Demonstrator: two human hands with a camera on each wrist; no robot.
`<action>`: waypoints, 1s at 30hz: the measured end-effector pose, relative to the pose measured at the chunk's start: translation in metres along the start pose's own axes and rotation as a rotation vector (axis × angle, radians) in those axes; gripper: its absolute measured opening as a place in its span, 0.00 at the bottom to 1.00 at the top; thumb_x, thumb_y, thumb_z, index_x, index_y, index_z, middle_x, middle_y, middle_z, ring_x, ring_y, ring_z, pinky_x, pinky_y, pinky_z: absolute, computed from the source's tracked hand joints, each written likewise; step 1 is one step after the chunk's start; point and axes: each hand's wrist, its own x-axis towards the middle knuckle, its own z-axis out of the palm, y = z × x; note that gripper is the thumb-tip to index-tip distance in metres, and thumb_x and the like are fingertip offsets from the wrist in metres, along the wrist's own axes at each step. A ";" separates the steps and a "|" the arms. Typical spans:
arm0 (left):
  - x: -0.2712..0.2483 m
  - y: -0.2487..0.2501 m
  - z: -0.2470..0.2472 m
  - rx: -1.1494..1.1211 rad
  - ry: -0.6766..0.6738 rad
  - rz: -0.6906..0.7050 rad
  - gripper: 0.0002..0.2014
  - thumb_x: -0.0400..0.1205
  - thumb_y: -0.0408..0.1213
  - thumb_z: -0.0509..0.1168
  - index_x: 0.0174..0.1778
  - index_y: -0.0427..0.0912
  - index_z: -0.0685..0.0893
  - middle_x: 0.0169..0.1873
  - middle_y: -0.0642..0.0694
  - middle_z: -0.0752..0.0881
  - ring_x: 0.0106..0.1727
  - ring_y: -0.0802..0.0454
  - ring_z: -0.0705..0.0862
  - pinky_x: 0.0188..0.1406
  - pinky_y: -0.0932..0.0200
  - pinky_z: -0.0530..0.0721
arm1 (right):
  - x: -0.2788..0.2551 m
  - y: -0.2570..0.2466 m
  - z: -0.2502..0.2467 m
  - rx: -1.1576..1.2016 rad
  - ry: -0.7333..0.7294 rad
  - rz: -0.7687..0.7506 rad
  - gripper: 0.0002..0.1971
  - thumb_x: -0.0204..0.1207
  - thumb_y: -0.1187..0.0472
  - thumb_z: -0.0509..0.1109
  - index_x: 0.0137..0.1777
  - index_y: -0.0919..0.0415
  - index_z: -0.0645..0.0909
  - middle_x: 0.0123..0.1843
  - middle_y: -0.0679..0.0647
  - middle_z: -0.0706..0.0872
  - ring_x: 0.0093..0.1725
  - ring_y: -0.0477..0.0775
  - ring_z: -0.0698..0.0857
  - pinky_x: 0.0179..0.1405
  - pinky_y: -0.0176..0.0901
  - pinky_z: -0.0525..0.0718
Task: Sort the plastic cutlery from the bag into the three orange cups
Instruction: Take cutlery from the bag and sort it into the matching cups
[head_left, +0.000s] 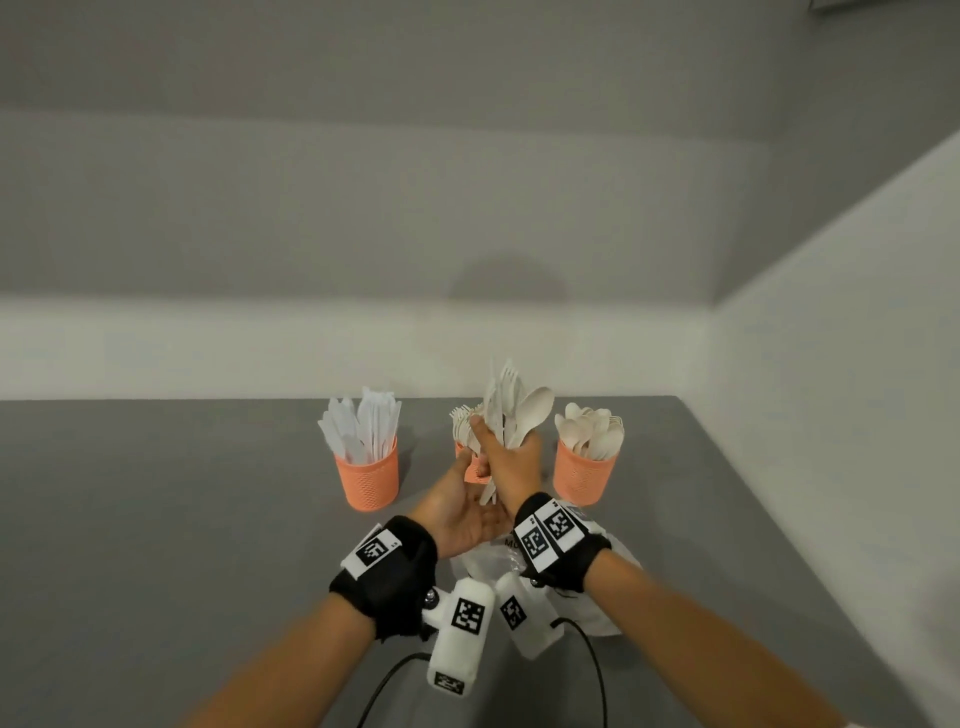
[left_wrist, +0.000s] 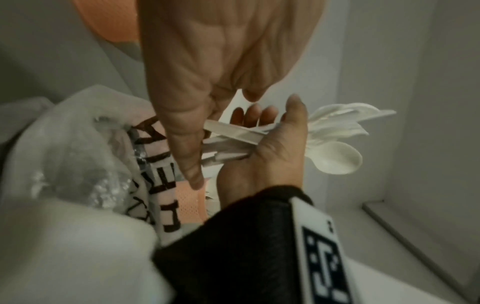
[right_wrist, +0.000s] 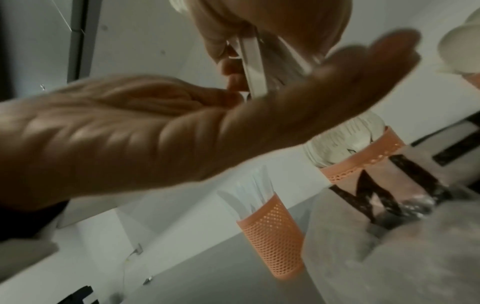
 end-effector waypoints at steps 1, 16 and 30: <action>0.000 0.000 -0.001 0.108 0.007 0.005 0.37 0.82 0.65 0.44 0.68 0.35 0.73 0.47 0.38 0.83 0.44 0.46 0.83 0.42 0.53 0.87 | 0.000 0.000 -0.001 -0.003 0.006 0.011 0.08 0.73 0.63 0.74 0.37 0.58 0.78 0.31 0.48 0.84 0.32 0.45 0.85 0.33 0.35 0.82; 0.009 0.022 0.018 0.528 0.272 0.537 0.05 0.76 0.32 0.70 0.43 0.34 0.84 0.35 0.40 0.87 0.32 0.49 0.86 0.26 0.66 0.83 | -0.011 0.015 -0.019 -0.269 -0.429 0.207 0.07 0.75 0.73 0.64 0.52 0.69 0.77 0.30 0.60 0.80 0.19 0.46 0.79 0.17 0.34 0.78; 0.005 0.054 0.007 0.525 0.243 0.578 0.17 0.82 0.48 0.62 0.54 0.36 0.83 0.42 0.43 0.85 0.40 0.51 0.83 0.41 0.60 0.81 | -0.003 0.002 -0.040 0.148 -0.702 0.598 0.12 0.84 0.48 0.54 0.55 0.53 0.75 0.17 0.46 0.70 0.11 0.39 0.65 0.10 0.28 0.64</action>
